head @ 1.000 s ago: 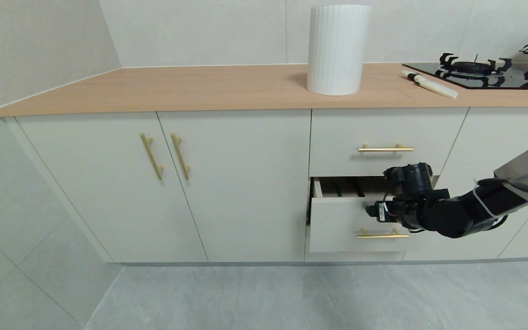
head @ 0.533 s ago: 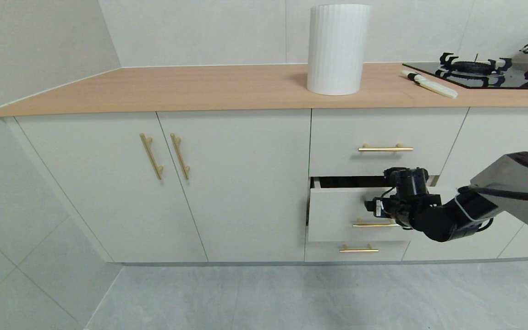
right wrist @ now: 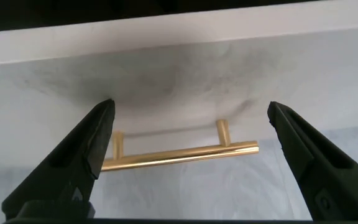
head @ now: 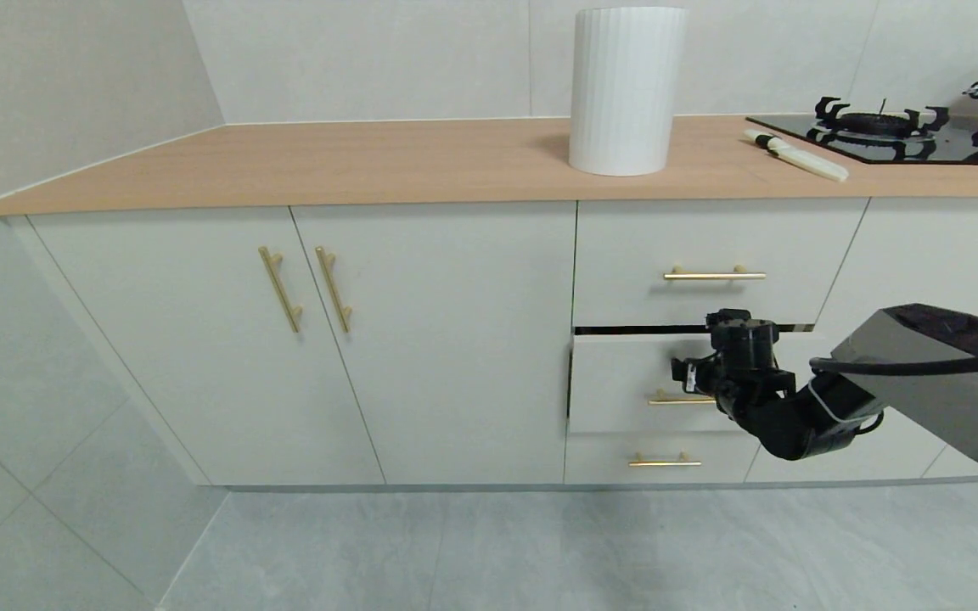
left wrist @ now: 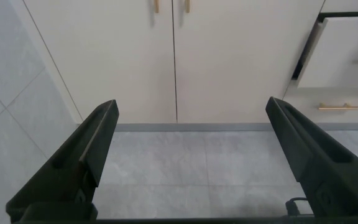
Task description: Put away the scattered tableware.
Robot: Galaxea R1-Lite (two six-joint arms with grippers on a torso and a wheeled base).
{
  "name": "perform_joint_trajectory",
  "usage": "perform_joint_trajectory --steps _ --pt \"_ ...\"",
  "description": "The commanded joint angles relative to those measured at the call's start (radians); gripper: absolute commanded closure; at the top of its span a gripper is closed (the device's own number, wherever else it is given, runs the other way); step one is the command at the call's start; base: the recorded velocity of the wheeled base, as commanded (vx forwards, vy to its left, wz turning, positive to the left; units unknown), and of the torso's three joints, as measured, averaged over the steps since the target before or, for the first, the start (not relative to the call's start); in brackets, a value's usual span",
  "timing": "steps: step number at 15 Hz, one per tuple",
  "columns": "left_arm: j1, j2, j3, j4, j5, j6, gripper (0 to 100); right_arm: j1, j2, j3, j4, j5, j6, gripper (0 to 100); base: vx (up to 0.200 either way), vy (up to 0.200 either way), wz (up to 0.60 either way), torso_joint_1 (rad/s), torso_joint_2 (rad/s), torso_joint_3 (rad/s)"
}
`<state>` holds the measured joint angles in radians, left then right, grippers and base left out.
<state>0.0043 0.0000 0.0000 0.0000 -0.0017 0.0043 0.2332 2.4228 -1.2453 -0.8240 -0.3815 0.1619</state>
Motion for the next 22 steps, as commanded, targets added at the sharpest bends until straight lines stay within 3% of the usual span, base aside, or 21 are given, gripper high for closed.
perform_joint_trajectory --steps 1,8,12,14,16,20,22 --pt "0.000 0.000 0.000 0.000 0.000 0.000 0 0.000 0.039 -0.028 -0.007 -0.011 0.001 0 0.000 0.000 0.00 0.000 0.00 0.000" --pt "0.002 0.000 0.000 0.000 0.000 0.000 0 0.000 0.088 -0.138 -0.024 -0.076 0.050 0 0.000 0.000 0.00 0.000 0.00 0.000" --pt "0.000 0.000 0.000 0.000 0.000 0.000 0 0.000 0.076 -0.131 -0.024 -0.088 0.053 0 0.000 0.000 0.00 0.000 0.00 0.000" --pt "0.000 0.000 0.000 0.000 0.000 0.000 0 0.003 0.002 -0.037 -0.026 -0.086 0.053 0 0.000 0.000 0.00 0.000 0.00 0.000" --pt "0.000 0.000 0.000 0.000 0.000 0.000 0 0.008 -0.151 0.138 -0.032 -0.083 0.051 0 0.000 0.000 0.00 0.000 0.00 0.000" --pt "0.000 0.000 0.000 0.000 0.000 0.000 0 0.006 -0.536 0.386 -0.047 -0.091 0.024 0 0.000 0.000 0.00 0.000 0.00 0.000" --pt "0.000 0.000 0.000 0.000 0.000 0.000 0 0.002 -0.866 0.567 -0.043 -0.134 -0.074 0 0.000 0.000 0.00 0.000 0.00 0.000"
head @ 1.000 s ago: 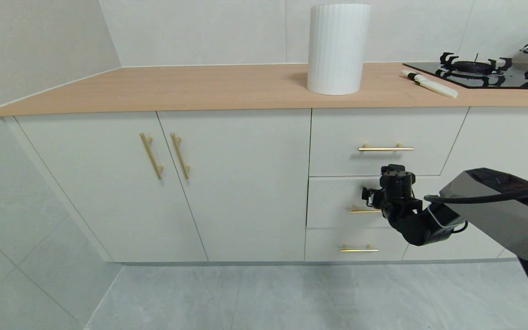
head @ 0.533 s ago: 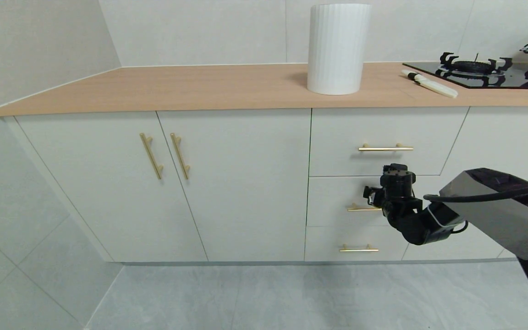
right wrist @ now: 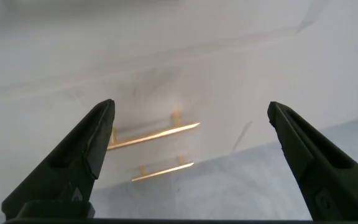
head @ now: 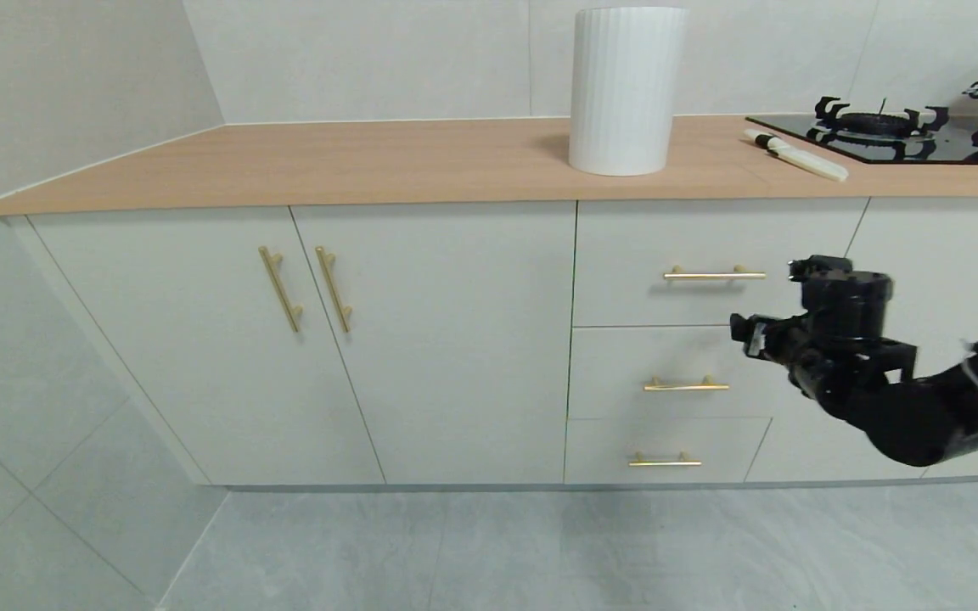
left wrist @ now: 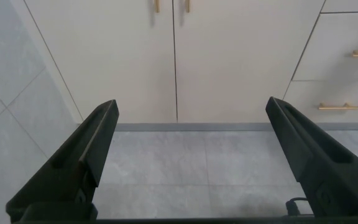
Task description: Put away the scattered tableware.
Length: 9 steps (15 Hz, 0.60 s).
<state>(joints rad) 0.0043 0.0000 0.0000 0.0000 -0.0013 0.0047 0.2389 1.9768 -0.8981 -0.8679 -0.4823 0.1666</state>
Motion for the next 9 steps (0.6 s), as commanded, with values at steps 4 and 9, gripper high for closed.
perform_joint_trajectory --steps 4,9 --pt "0.000 0.000 0.000 0.000 0.000 0.000 0 -0.064 -0.909 0.432 0.086 -0.044 -0.248 0 0.000 0.000 0.00 0.000 0.00 0.000" --pt "0.000 0.000 0.000 0.000 0.000 0.000 0 -0.089 -1.420 0.433 0.570 -0.111 -0.271 0 0.000 0.000 0.00 0.000 0.00 0.000"
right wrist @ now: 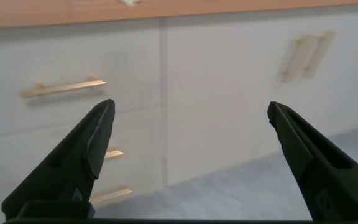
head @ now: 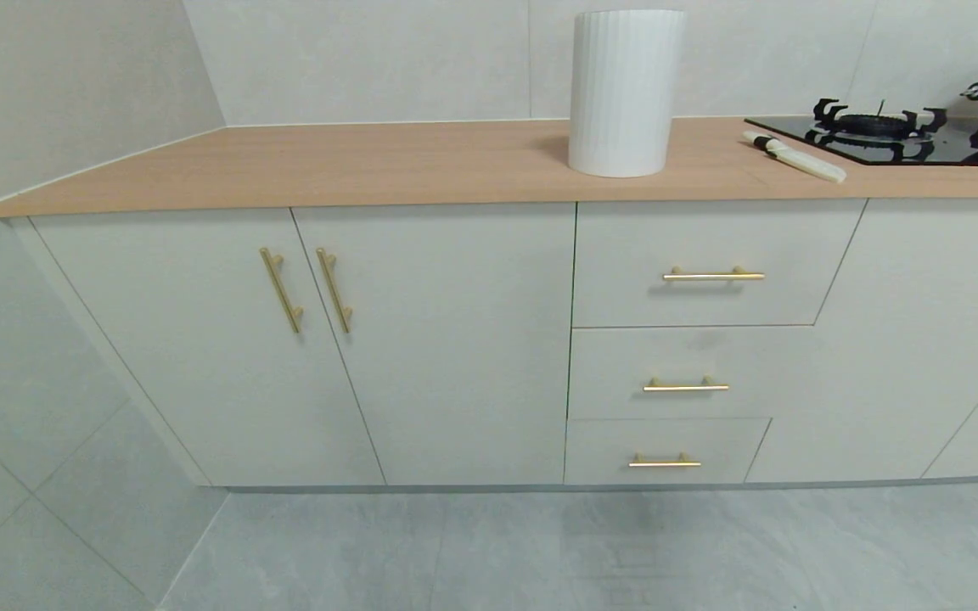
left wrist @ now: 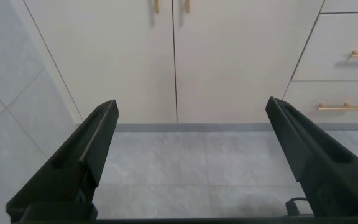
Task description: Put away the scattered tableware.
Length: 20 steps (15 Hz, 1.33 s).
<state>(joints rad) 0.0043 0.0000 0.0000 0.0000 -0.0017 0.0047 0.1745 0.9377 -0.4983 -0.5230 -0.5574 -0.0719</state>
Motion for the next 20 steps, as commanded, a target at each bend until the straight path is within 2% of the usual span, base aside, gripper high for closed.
perform_joint_trajectory --steps 1,2,6,8,11,13,15,16,18,19,20 --pt "0.000 0.000 0.000 0.000 0.000 0.000 0 -0.038 -0.448 0.030 0.270 -0.091 -0.046 0 0.000 0.000 0.00 0.000 0.00 0.000" --pt "0.000 0.000 0.000 0.000 0.000 0.000 0 -0.055 -0.513 0.034 0.287 -0.119 -0.081 0 0.000 0.000 0.00 0.000 0.00 0.000" --pt "0.000 0.000 0.000 0.000 0.000 0.000 0 -0.127 -0.737 0.073 0.400 -0.099 -0.114 0 0.000 0.000 0.00 0.000 0.00 0.000" --pt "0.000 0.000 0.000 0.000 0.000 0.000 0 -0.130 -0.850 0.115 0.454 -0.090 -0.114 0 0.000 0.000 0.00 0.000 0.00 0.000" --pt "0.000 0.000 0.000 0.000 0.000 0.000 0 -0.151 -0.887 0.201 0.390 -0.085 -0.065 0 0.000 0.000 0.00 0.000 0.00 0.000" --pt "0.000 0.000 0.000 0.000 0.000 0.000 0 -0.168 -0.932 0.238 0.391 -0.018 -0.069 0 0.000 0.000 0.00 0.000 0.00 0.000" --pt "0.000 0.000 0.000 0.000 0.000 0.000 0 -0.171 -0.938 0.294 0.376 -0.004 -0.042 0 0.000 0.000 0.00 0.000 0.00 0.000" --pt "0.000 0.000 0.000 0.000 0.000 0.000 0 -0.171 -0.938 0.317 0.373 0.028 -0.020 0 0.000 0.000 0.00 0.000 0.00 0.000" --pt "0.000 0.000 0.000 0.000 0.000 0.000 0 -0.171 -0.938 0.423 0.371 0.260 0.030 0 0.000 0.000 0.00 0.000 0.00 0.000" --pt "0.000 0.000 0.000 0.000 0.000 0.006 0 -0.173 -0.938 0.449 0.373 0.332 0.055 0 0.000 0.000 0.00 0.000 0.00 0.000" --pt "0.000 0.000 0.000 0.000 0.000 -0.002 0 -0.173 -0.938 0.486 0.373 0.393 0.072 0 0.000 0.000 0.00 0.000 0.00 0.000"
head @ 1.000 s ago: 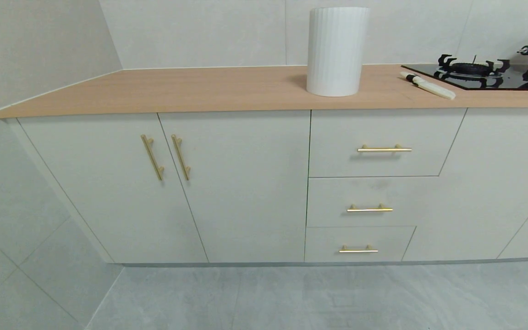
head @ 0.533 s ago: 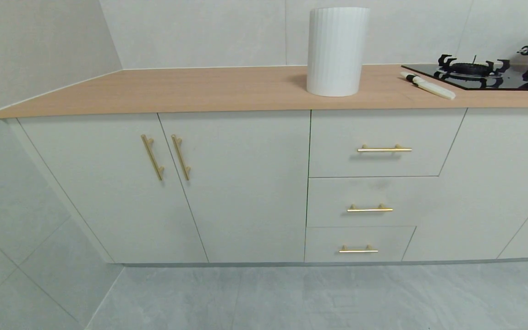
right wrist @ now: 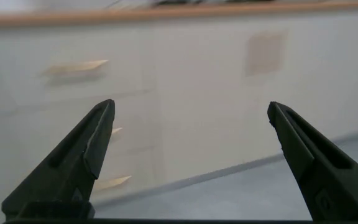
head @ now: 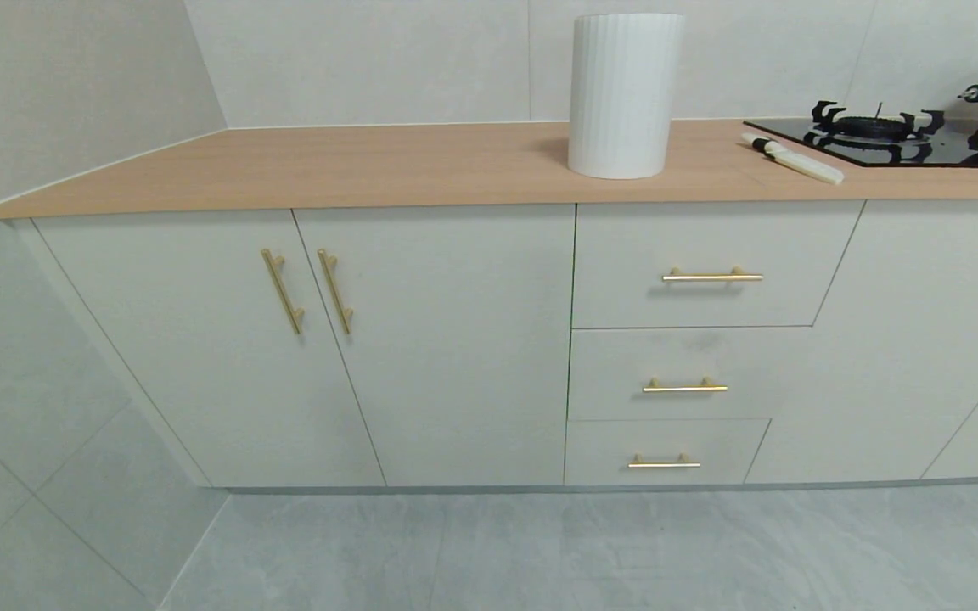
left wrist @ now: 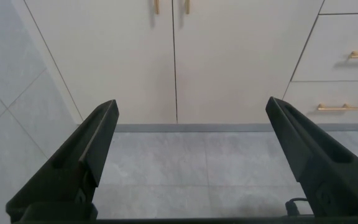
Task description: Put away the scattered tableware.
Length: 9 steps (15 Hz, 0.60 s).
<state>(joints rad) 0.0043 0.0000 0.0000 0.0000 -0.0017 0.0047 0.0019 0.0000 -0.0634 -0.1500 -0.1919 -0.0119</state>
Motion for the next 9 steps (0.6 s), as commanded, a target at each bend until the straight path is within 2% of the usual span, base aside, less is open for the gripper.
perform_joint_trajectory --steps 1,3,4,9 --pt "0.000 0.000 0.000 0.000 0.000 0.000 0 0.001 0.000 0.062 0.020 0.060 0.018 0 0.000 0.000 0.00 0.000 0.00 0.000" --pt "0.000 0.000 0.000 0.000 0.000 0.000 0 0.001 0.000 0.063 0.084 0.100 0.035 0 0.000 0.000 0.00 0.000 0.00 0.000" --pt "0.000 0.000 0.000 0.000 0.000 0.000 0 0.000 0.000 0.059 0.176 0.121 0.033 0 0.000 0.000 0.00 0.000 0.00 0.000" --pt "0.000 0.000 0.000 0.000 0.000 0.001 0 0.000 0.000 0.060 0.153 0.146 0.030 0 0.000 0.000 0.00 0.000 0.00 0.000"
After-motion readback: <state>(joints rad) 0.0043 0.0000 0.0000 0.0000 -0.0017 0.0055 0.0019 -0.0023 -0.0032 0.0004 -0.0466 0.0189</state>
